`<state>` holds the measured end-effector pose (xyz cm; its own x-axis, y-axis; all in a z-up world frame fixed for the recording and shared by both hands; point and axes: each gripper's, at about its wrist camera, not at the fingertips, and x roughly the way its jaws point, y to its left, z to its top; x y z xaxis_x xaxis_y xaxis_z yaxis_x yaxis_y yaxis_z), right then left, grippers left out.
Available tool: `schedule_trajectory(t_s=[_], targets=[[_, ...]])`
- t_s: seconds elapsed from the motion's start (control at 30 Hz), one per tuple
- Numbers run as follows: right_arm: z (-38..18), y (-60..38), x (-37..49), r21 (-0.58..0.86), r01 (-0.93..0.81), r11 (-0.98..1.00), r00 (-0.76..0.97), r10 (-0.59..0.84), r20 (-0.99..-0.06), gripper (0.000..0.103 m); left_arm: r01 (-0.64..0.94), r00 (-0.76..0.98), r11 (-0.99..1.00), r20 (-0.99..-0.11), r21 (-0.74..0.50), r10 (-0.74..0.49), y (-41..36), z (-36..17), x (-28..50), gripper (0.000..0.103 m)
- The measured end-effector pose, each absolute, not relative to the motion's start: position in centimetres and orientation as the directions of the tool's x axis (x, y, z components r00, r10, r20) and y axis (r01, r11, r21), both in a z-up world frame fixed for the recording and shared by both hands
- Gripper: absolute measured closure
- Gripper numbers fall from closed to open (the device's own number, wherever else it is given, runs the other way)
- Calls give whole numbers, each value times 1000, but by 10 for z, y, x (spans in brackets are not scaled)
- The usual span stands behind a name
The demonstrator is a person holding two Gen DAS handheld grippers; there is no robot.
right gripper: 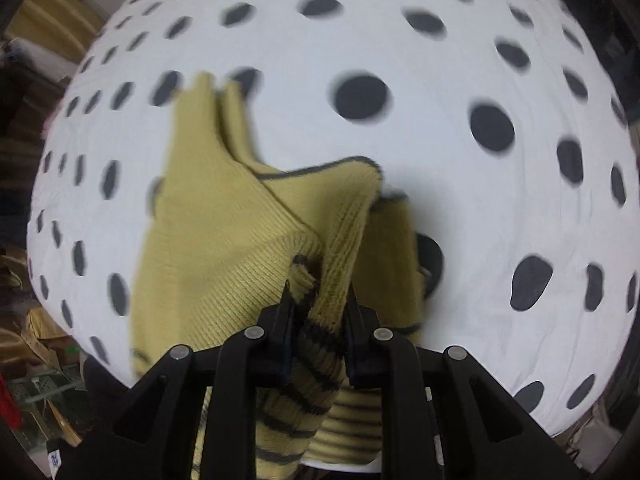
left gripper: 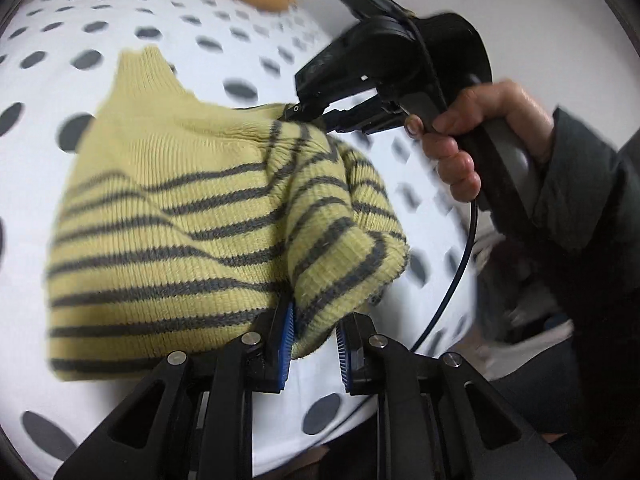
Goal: Fold large clothes
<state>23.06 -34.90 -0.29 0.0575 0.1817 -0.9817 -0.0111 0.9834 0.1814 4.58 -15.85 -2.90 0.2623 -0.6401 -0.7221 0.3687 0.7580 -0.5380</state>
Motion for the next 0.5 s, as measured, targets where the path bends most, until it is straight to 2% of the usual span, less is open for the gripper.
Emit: schedule_trajectory(t_s=[0.07, 0.13, 0.23, 0.3, 0.5], targets=[[-42, -369, 227, 202, 31, 979, 28, 202, -979, 83, 379, 243, 798, -782, -468, -574, -184, -54, 42, 85], [-62, -386, 225, 283, 73, 956, 53, 279, -959, 83, 405, 267, 825, -812, -395, -519, -199, -62, 36, 85], [-58, -398, 225, 369, 75, 926, 95, 362, -927, 83, 418, 310, 837, -810, -354, -497, -208, -56, 33, 85], [-47, -401, 226, 345, 46, 937, 137, 336, -932, 83, 428, 335, 832, -793, -353, -509, -212, -49, 30, 85], [-58, -405, 233, 357, 72, 931, 162, 342, -925, 82, 482, 336, 842, -836, -244, -434, -243, -59, 31, 83]])
